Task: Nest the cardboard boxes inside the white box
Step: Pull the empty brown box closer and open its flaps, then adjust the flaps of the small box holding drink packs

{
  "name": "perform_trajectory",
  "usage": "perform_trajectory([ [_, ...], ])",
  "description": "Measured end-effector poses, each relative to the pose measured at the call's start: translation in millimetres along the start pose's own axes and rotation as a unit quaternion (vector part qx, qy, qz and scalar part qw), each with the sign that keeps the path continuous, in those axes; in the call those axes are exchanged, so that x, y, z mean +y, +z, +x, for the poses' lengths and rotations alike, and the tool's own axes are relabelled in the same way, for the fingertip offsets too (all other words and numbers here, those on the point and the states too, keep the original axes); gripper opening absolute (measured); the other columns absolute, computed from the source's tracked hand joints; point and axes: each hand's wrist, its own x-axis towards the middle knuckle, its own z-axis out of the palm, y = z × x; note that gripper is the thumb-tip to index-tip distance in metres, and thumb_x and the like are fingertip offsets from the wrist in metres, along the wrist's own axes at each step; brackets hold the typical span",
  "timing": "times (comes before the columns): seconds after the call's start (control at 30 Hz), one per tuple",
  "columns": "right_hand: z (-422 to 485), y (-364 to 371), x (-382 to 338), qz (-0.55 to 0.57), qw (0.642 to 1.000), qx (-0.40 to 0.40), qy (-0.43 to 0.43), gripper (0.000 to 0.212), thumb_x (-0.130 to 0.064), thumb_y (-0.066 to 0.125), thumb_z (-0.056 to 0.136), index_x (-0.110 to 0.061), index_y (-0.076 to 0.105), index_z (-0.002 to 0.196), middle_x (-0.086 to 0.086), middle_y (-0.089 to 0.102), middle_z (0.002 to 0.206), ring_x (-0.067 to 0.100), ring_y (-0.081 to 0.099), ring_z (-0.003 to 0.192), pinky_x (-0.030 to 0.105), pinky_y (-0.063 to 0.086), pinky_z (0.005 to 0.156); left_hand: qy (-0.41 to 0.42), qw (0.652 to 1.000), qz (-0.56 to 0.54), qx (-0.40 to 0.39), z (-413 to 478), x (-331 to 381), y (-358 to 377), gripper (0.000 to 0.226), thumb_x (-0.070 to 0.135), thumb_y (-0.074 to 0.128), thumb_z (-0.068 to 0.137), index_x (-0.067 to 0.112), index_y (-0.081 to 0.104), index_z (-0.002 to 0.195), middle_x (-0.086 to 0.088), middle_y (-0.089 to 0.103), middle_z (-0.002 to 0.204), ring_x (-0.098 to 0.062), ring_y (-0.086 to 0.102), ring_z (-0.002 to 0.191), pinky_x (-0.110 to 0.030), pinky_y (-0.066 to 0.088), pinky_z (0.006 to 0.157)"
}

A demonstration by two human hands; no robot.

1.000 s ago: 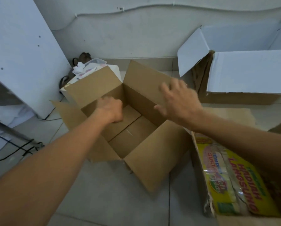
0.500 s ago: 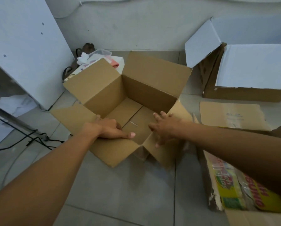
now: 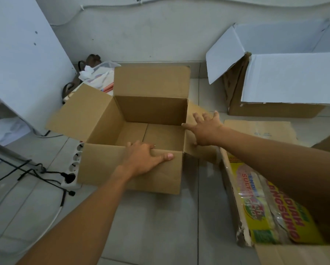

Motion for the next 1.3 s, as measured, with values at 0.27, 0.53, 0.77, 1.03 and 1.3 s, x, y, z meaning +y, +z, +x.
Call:
perform_trajectory([
  [0.27, -5, -2, 11, 0.123, 0.991, -0.042, -0.027, 0.065, -0.016, 0.05, 0.091, -0.027, 0.023, 0.149, 0.006, 0.038, 0.151, 0.028, 0.039, 0.135, 0.04, 0.04, 0.1, -0.002, 0.997, -0.074, 0.014, 10, 25, 5, 0.09, 0.093, 0.023, 0.062, 0.022, 0.067, 0.093, -0.002, 0.067, 0.099, -0.021, 0.055, 0.1, -0.047, 0.027, 0.098],
  [0.53, -17, -7, 25, 0.145, 0.989, 0.029, -0.028, 0.06, -0.023, 0.046, 0.095, -0.032, 0.019, 0.148, 0.008, 0.039, 0.15, 0.028, 0.039, 0.136, 0.053, 0.027, 0.11, -0.007, 0.997, -0.073, 0.022, 10, 35, 4, 0.09, 0.097, 0.021, 0.06, 0.026, 0.065, 0.093, 0.006, 0.064, 0.089, -0.016, 0.057, 0.09, -0.044, 0.032, 0.094],
  [0.77, -80, -21, 69, 0.23, 0.947, 0.222, 0.016, 0.05, -0.042, 0.052, 0.09, -0.024, 0.04, 0.136, 0.007, 0.052, 0.138, 0.028, 0.053, 0.121, 0.046, 0.038, 0.103, 0.073, 0.976, -0.181, 0.102, 31, 80, -36, 0.05, 0.073, 0.03, 0.085, 0.03, 0.055, 0.092, 0.011, 0.057, 0.088, -0.011, 0.055, 0.085, -0.044, 0.046, 0.086],
  [1.03, -175, 37, 160, 0.196, 0.945, 0.152, 0.212, 0.055, -0.036, 0.057, 0.086, -0.018, 0.037, 0.134, 0.015, 0.046, 0.136, 0.035, 0.045, 0.125, 0.049, 0.04, 0.097, 0.164, 0.966, -0.171, 0.103, 54, 197, -47, 0.046, 0.065, 0.04, 0.086, 0.025, 0.061, 0.077, 0.003, 0.063, 0.081, -0.022, 0.058, 0.08, -0.041, 0.047, 0.077],
  [1.3, -242, 108, 205, 0.222, 0.904, 0.027, 0.363, 0.05, -0.043, 0.061, 0.078, -0.015, 0.041, 0.115, 0.005, 0.055, 0.088, 0.025, 0.058, 0.076, 0.03, 0.04, 0.058, 0.131, 0.99, -0.041, -0.025, 63, 235, -10, 0.043, 0.054, 0.062, 0.08, 0.019, 0.062, 0.104, -0.004, 0.062, 0.11, -0.025, 0.056, 0.102, -0.044, 0.045, 0.089],
])
